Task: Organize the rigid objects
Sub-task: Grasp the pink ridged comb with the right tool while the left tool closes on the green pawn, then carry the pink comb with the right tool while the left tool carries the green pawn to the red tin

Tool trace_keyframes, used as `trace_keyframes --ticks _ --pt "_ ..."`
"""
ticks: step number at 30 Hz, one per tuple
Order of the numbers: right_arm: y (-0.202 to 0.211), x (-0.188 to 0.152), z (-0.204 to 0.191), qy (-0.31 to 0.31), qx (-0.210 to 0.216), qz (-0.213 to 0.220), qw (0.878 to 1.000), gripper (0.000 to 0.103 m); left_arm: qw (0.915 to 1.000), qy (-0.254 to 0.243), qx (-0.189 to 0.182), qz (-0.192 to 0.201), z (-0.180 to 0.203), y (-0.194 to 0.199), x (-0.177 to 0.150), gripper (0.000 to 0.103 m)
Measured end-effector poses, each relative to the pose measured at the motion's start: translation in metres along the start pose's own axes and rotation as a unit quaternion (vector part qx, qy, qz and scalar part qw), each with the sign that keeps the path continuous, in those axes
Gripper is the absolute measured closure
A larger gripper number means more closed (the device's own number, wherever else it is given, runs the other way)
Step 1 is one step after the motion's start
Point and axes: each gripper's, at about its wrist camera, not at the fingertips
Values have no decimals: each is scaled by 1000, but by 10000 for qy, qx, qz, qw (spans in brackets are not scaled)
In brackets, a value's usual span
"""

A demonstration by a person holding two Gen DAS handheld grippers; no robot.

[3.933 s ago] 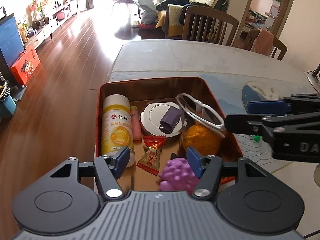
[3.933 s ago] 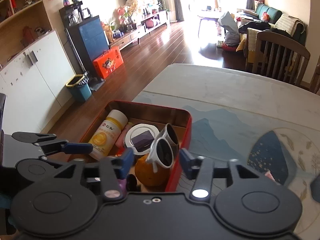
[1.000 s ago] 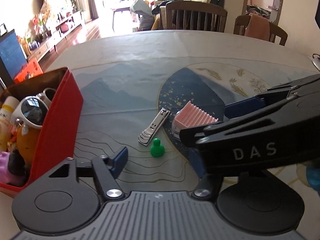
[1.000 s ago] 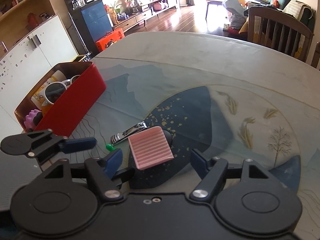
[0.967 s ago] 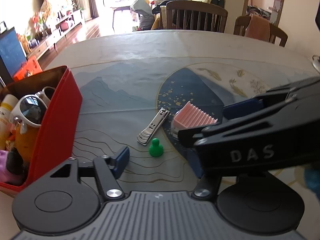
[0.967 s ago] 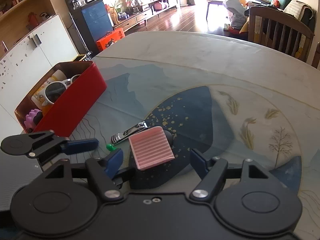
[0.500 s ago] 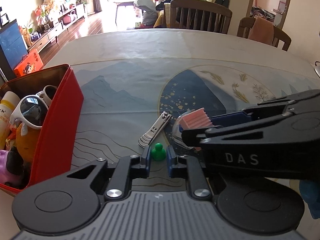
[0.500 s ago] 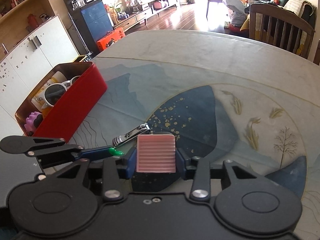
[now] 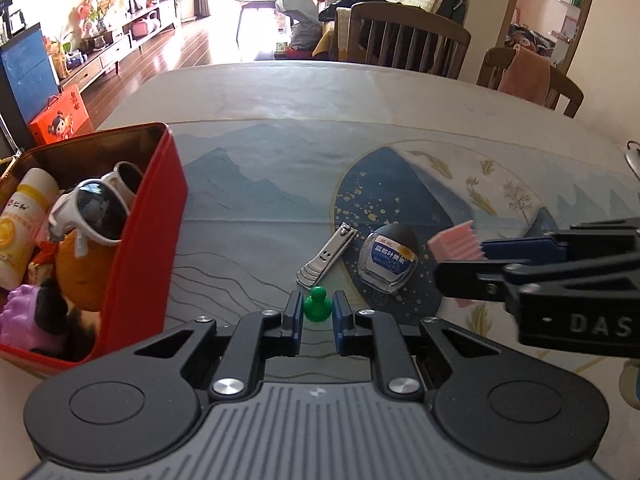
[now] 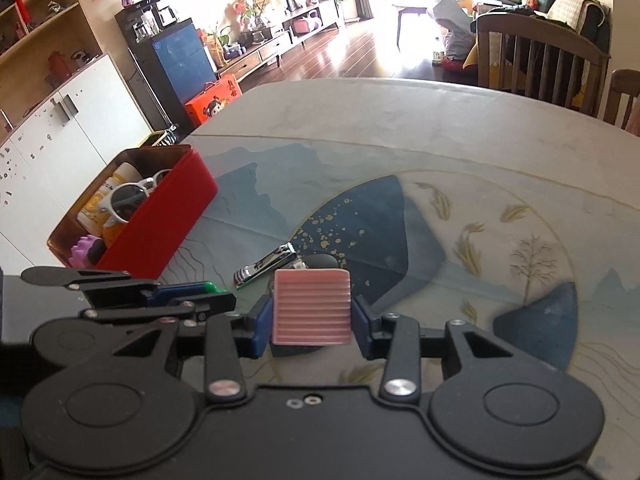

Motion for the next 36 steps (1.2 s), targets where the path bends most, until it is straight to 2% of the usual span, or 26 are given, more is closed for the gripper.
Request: trace_keyframes --ticks 17,29,36 --pt "54 3 -45 67 -123 330 9994 62 9994 8 -186 294 -35 72 10 88" --pt "45 23 -114 202 -14 451 9988 62 9979 146 -138 616 -105 107 25 88" --pt "29 36 -156 304 -24 479 9984 62 9974 156 -79 692 -154 113 38 88"
Point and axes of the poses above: each gripper's, at about its wrist camera, not at the fingertips, and y roughly against the way its jaws point, z to its right, x to its top, and after that the axes turned 5 degrees about y, right-handed
